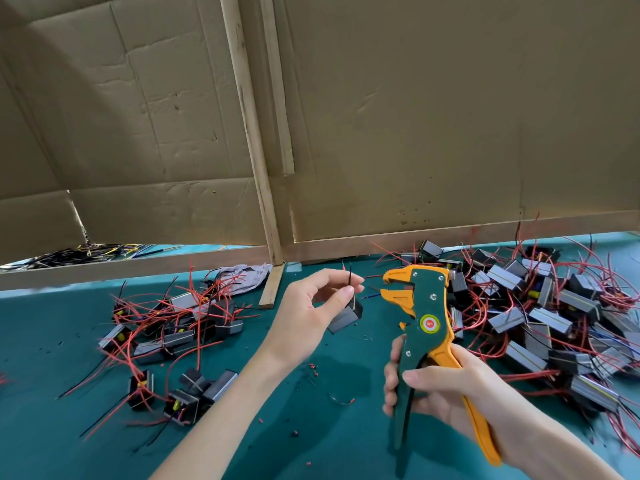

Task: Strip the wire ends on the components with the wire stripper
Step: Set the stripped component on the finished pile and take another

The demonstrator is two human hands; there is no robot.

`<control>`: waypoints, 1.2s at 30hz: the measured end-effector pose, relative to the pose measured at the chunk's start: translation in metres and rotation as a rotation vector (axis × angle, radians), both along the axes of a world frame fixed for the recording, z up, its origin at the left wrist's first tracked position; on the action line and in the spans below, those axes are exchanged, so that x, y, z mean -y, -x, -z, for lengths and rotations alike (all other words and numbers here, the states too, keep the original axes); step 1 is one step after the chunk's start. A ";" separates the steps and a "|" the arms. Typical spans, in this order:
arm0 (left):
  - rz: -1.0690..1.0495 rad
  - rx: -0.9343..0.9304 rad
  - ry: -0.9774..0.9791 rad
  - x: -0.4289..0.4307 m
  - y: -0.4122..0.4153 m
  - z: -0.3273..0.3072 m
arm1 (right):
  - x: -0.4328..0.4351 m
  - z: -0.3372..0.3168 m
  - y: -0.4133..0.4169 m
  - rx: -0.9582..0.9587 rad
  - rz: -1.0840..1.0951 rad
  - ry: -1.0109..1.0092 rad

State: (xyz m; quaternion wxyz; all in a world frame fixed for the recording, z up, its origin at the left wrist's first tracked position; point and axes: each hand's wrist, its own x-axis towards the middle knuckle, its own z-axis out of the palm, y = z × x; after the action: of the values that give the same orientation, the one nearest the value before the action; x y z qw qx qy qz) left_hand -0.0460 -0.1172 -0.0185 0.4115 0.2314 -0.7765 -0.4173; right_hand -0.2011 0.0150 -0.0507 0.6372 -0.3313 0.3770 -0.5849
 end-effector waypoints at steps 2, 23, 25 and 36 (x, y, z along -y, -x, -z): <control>0.036 0.066 0.026 -0.001 -0.003 -0.005 | 0.000 0.000 0.000 0.009 -0.010 0.004; 0.224 0.447 0.110 -0.007 -0.022 -0.037 | -0.012 -0.009 -0.004 -0.171 -0.168 0.047; 0.255 0.415 0.070 -0.008 -0.021 -0.039 | -0.012 -0.008 -0.003 -0.184 -0.185 0.059; 0.399 0.383 -0.128 -0.010 -0.029 -0.047 | -0.015 -0.010 -0.006 -0.228 -0.204 0.066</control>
State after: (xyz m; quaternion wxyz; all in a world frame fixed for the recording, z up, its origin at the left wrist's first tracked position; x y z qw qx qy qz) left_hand -0.0167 -0.1075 0.0281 0.1519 0.1741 -0.8424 -0.4867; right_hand -0.1956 0.0299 -0.0404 0.6349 -0.4530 0.3918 -0.4880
